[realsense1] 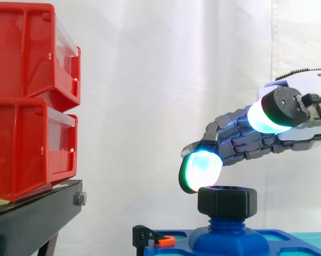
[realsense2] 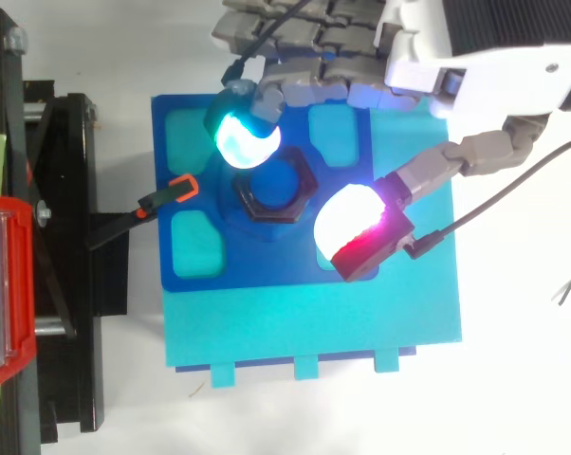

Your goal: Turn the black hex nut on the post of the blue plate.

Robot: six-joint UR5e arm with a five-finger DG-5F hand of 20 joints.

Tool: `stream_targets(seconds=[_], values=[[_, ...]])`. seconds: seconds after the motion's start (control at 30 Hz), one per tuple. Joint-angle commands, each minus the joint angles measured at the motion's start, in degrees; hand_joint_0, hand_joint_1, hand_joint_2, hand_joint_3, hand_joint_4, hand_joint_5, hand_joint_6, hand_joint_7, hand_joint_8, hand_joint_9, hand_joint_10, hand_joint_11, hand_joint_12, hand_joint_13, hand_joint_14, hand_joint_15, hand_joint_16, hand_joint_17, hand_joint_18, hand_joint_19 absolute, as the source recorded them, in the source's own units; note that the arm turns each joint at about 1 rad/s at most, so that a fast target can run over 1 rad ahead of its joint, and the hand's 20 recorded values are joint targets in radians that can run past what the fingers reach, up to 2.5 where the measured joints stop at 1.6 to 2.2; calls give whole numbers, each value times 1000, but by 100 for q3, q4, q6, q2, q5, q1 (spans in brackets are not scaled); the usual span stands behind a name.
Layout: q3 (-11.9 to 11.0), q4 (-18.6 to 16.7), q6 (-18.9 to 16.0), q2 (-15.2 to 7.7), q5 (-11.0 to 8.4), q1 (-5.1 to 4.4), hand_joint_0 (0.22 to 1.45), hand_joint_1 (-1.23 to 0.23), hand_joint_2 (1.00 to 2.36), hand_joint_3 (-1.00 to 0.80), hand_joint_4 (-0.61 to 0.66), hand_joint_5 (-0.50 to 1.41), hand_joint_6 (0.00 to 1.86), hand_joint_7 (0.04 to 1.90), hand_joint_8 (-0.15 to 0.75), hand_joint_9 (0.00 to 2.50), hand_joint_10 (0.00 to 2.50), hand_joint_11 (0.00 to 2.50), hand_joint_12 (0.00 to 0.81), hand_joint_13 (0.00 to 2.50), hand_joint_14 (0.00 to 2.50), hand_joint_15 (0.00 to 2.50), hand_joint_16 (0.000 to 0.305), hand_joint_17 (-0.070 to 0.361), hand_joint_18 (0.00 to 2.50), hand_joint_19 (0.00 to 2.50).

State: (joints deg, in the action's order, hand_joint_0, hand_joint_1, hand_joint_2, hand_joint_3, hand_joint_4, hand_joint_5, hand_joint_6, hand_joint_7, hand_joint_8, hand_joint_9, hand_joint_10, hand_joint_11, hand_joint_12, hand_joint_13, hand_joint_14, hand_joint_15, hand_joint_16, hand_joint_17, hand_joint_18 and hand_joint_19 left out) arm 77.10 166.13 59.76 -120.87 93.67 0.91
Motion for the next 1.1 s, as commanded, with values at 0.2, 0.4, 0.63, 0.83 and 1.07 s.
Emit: stream_targets(seconds=[0.2, 0.4, 0.63, 0.83, 1.07], values=[[-2, 16, -8, 11, 90, 41, 460, -206, 1000, -500, 292, -190, 504, 990, 226, 0, 0, 0, 369, 0, 0, 0, 51, 115, 0, 66], [-2, 122, 45, 107, 134, 49, 461, -206, 1000, -500, 291, -190, 504, 990, 225, 0, 0, 0, 369, 0, 0, 0, 51, 115, 0, 65], [-2, 552, 387, 301, 108, 23, 463, -208, 1000, -500, 290, -190, 504, 989, 225, 0, 0, 0, 368, 0, 0, 0, 51, 116, 0, 65], [-2, 886, 528, 362, 81, -12, 463, -210, 1000, -500, 285, -192, 503, 980, 226, 0, 0, 0, 368, 0, 0, 0, 51, 116, 0, 65], [-2, 1071, 537, 415, 20, -65, 465, -212, 1000, -500, 287, -193, 504, 979, 226, 0, 0, 0, 366, 0, 0, 0, 51, 115, 0, 82]])
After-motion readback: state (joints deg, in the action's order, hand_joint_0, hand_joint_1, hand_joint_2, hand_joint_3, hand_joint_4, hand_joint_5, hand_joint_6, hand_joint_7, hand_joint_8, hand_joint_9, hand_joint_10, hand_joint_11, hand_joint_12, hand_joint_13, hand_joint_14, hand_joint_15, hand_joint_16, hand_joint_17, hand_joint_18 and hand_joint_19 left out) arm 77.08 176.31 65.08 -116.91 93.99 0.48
